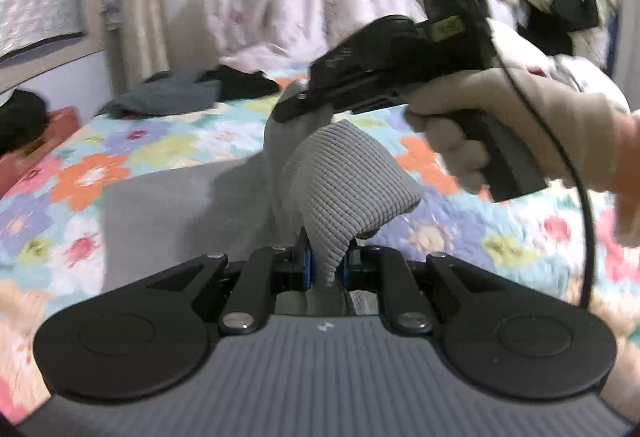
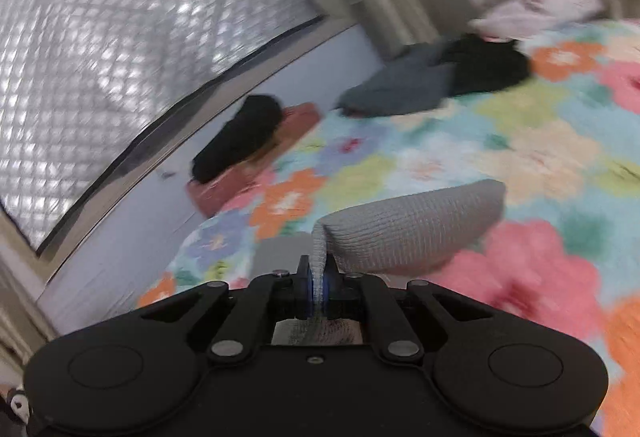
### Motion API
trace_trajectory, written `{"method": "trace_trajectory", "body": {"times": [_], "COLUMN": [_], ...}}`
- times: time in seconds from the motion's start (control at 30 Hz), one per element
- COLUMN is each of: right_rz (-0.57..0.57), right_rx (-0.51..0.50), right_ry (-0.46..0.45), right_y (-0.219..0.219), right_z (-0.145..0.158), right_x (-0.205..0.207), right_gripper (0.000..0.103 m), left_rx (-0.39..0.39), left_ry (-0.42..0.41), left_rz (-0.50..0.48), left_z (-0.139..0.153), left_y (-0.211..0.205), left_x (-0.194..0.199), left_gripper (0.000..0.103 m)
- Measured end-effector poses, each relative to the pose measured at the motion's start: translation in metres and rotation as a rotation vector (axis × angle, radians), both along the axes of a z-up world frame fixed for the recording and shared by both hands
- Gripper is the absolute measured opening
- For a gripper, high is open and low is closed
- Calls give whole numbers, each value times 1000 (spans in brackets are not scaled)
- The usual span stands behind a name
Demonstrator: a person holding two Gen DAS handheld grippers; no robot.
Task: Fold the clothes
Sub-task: 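Lift the folded shirt with the left gripper while the right gripper releases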
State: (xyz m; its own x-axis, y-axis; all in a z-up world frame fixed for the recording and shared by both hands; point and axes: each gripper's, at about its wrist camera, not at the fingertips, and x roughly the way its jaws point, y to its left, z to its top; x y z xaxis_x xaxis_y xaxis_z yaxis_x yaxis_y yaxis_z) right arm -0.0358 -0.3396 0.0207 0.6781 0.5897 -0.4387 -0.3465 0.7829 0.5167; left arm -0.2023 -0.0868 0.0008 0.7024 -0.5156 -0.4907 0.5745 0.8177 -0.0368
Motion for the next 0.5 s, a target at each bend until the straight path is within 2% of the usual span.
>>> {"method": "trace_trajectory", "body": {"times": [0.07,0.17,0.23,0.33,0.37,0.43,0.5], "right_rz": [79,187,251,310,328,371,393], "right_rx": [-50,-113,-156,-186,-191,-178,-95], "right_ry": [-26,-36,-24,41,55,28,31], "right_y": [29,76,109,145,152,158,147], "right_z": [14,24,18,-1,-8,-9,-3], "right_x": [15,34,47,61,63,54,37], "right_gripper": [8,8,7,8,8,13,14], "left_rx": [-20,14,1,15,-9,-179,-298], "left_ry": [1,32,74,142,179,290,354], "left_rz": [89,233,290,339,354,375,382], "left_z": [7,11,8,-5,-9,-12,-15], "left_y": [17,41,56,68,74,92,105], "left_x": [-6,-11,-12,-7,-6,-1,1], "left_gripper": [13,12,12,12,12,12,12]}}
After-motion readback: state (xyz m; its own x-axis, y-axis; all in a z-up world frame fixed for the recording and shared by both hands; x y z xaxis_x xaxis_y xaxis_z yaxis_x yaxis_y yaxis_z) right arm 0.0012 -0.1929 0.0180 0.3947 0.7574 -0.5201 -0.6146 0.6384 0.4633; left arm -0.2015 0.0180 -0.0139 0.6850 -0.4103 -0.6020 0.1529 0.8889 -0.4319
